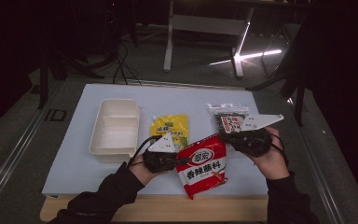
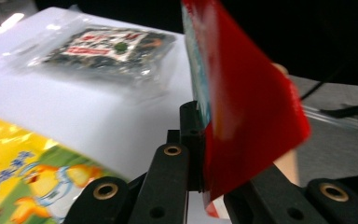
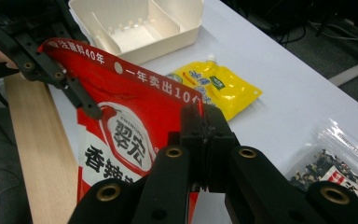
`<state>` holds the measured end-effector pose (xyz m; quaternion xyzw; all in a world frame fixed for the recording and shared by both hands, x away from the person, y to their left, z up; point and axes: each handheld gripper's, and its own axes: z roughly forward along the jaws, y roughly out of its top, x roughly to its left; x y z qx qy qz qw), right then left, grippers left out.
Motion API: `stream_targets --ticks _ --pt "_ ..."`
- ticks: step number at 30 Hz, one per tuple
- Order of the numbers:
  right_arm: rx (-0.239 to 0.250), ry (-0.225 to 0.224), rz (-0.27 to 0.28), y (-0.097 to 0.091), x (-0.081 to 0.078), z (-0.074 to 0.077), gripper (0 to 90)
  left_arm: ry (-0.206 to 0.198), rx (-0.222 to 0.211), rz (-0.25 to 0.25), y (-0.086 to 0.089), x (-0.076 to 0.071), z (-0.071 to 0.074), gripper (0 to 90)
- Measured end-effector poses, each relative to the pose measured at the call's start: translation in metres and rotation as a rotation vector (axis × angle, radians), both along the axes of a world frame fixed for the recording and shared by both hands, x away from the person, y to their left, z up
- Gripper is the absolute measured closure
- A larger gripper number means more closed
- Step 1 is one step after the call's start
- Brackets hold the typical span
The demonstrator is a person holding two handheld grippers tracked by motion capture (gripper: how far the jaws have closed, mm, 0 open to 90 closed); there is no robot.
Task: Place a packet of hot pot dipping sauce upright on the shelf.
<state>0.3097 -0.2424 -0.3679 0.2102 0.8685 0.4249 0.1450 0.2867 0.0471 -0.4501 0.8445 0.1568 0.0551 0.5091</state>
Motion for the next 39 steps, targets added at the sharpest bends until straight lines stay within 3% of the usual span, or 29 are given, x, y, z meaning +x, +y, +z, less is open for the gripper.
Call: stream_targets --ticks 2,6,12,13,14,19,21,27,30,31,34,39 --pt "0.004 -0.01 0.002 -0.001 -0.004 0.002 88.5 0.009 -0.019 -0.02 0.0 -0.005 0.005 90.0" --pt "0.018 -0.023 0.015 -0.003 -0.009 0.006 88.1 -0.041 0.01 -0.05 -0.001 -0.014 0.018 90.0" --pt "0.057 -0.027 0.026 -0.006 -0.011 0.008 82.8 -0.052 0.015 -0.05 0.005 -0.011 0.024 90.0" --pt "0.078 -0.017 0.037 -0.007 -0.011 0.008 79.9 -0.065 0.009 -0.051 0.009 -0.009 0.026 90.0" --pt "0.115 0.013 0.067 -0.008 -0.01 0.005 70.0 -0.071 0.013 -0.061 0.01 -0.009 0.027 90.0" --pt "0.108 0.048 0.125 -0.002 -0.008 -0.005 59.8 -0.085 -0.011 -0.083 0.016 -0.009 0.031 90.0" --pt "0.069 0.07 0.144 0.004 -0.005 -0.014 56.6 -0.095 -0.026 -0.089 0.018 -0.009 0.033 90.0" --pt "0.007 0.132 0.18 0.016 0.002 -0.031 60.4 -0.103 -0.043 -0.076 0.021 -0.01 0.038 90.0" --pt "-0.007 0.138 0.193 0.018 0.002 -0.033 65.7 -0.098 -0.041 -0.069 0.02 -0.01 0.038 90.0" --pt "-0.046 0.155 0.224 0.02 0.002 -0.034 78.1 -0.092 -0.037 -0.061 0.021 -0.008 0.036 90.0" --pt "-0.086 0.176 0.252 0.022 0.002 -0.038 88.9 -0.084 -0.033 -0.05 0.022 -0.006 0.034 90.0" --pt "-0.117 0.165 0.249 0.028 0.0 -0.037 89.9 -0.064 -0.04 -0.045 0.027 0.001 0.032 90.0"
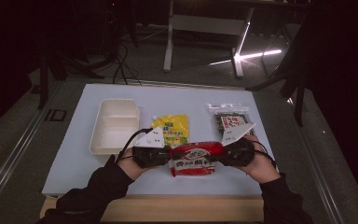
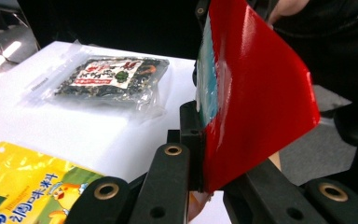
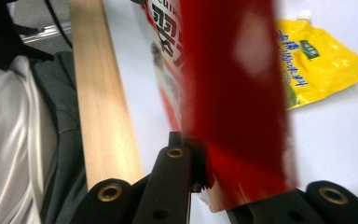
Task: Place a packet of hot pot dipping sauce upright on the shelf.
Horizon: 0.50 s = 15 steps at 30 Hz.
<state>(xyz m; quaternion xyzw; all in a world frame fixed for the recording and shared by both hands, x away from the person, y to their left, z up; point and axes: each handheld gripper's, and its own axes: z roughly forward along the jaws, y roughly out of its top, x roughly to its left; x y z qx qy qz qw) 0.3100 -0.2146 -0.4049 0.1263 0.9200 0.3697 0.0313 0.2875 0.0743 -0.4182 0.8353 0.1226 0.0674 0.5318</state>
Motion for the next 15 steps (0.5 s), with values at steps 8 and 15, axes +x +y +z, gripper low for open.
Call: stream_targets --ticks 8,15 --pt "0.001 -0.036 -0.003 0.004 0.0 0.009 90.0 0.01 -0.044 0.025 0.008 0.001 -0.002 65.2" --pt "0.018 -0.048 -0.011 0.004 0.004 0.019 90.0 0.01 -0.072 0.071 0.017 -0.007 -0.008 41.6"
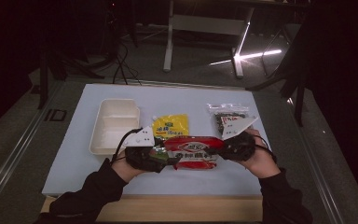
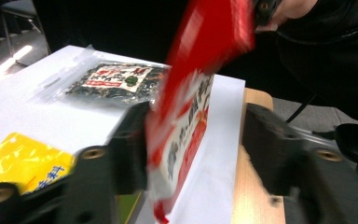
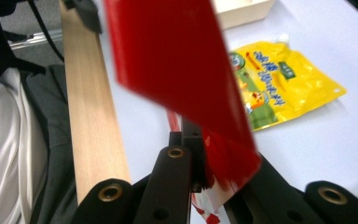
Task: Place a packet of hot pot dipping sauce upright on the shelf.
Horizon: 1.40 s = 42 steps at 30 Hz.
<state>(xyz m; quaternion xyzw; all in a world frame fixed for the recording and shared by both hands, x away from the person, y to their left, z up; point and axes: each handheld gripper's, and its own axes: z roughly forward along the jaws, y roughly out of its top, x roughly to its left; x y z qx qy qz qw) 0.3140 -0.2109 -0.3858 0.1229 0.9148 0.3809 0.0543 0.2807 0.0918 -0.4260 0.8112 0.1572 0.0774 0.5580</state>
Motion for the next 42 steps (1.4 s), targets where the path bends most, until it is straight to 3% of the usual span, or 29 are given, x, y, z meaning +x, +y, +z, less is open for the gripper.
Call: stream_targets --ticks 4,7,9,12,13,28,36,38,42 --pt "0.014 -0.005 -0.008 0.0 0.002 0.007 90.0 0.022 -0.005 0.033 0.008 -0.004 -0.008 32.1" --pt "0.02 -0.016 -0.017 0.0 0.005 0.012 90.0 0.054 -0.002 0.039 0.014 -0.005 -0.015 17.7" --pt "0.032 -0.024 -0.026 0.0 0.008 0.016 90.0 0.065 -0.004 0.06 0.017 -0.007 -0.02 14.7" --pt "0.042 -0.031 -0.032 0.0 0.01 0.02 90.0 0.068 -0.018 0.059 0.019 -0.008 -0.023 8.9" --pt "0.052 -0.041 -0.04 0.0 0.014 0.024 90.0 0.049 0.003 0.073 0.021 -0.015 -0.032 3.1" --pt "0.061 -0.069 -0.053 0.027 0.041 0.041 90.0 0.05 0.028 0.031 0.025 -0.036 -0.071 4.2" --pt "0.091 -0.081 -0.051 0.047 0.055 0.046 90.0 0.038 0.052 0.047 0.027 -0.043 -0.085 4.1" --pt "0.094 -0.088 -0.052 0.053 0.057 0.047 90.0 0.051 0.062 0.065 0.027 -0.044 -0.086 3.4" --pt "0.1 -0.09 -0.046 0.064 0.064 0.047 89.9 0.042 0.053 0.075 0.029 -0.045 -0.088 2.8"
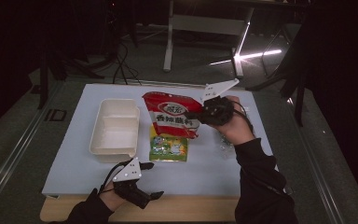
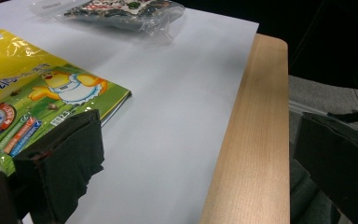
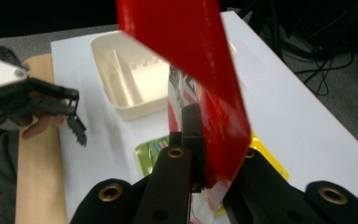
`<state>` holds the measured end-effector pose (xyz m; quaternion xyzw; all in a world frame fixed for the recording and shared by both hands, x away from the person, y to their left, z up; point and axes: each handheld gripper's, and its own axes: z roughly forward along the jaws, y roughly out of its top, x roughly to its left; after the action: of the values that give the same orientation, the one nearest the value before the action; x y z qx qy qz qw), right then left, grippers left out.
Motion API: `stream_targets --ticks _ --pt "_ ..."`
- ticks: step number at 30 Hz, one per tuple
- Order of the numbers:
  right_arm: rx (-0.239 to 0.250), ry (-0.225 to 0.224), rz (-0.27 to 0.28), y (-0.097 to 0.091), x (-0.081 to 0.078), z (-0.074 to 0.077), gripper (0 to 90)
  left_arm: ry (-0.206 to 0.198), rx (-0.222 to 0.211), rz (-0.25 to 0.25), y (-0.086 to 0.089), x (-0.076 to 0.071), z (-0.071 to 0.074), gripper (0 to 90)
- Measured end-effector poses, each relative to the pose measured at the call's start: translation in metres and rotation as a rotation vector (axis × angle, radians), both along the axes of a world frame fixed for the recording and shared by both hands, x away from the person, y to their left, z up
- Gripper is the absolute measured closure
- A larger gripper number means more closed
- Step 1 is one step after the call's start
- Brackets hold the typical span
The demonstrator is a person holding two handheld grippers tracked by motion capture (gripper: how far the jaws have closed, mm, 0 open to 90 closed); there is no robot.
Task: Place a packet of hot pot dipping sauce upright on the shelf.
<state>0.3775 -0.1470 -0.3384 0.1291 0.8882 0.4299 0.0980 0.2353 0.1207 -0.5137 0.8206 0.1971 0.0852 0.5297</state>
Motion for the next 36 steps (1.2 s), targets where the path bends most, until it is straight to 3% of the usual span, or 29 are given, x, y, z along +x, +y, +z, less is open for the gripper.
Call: stream_targets --ticks 11,23,36 --pt "0.02 -0.014 0.02 0.033 0.018 0.0 90.0 -0.002 -0.019 0.001 0.001 -0.002 -0.006 2.8" --pt "0.057 -0.02 0.029 0.073 0.039 -0.004 90.0 -0.016 -0.003 0.004 0.003 -0.004 -0.011 2.9" --pt "0.097 -0.013 0.018 0.115 0.067 -0.018 90.0 -0.004 -0.01 0.006 0.007 -0.006 -0.013 2.9"
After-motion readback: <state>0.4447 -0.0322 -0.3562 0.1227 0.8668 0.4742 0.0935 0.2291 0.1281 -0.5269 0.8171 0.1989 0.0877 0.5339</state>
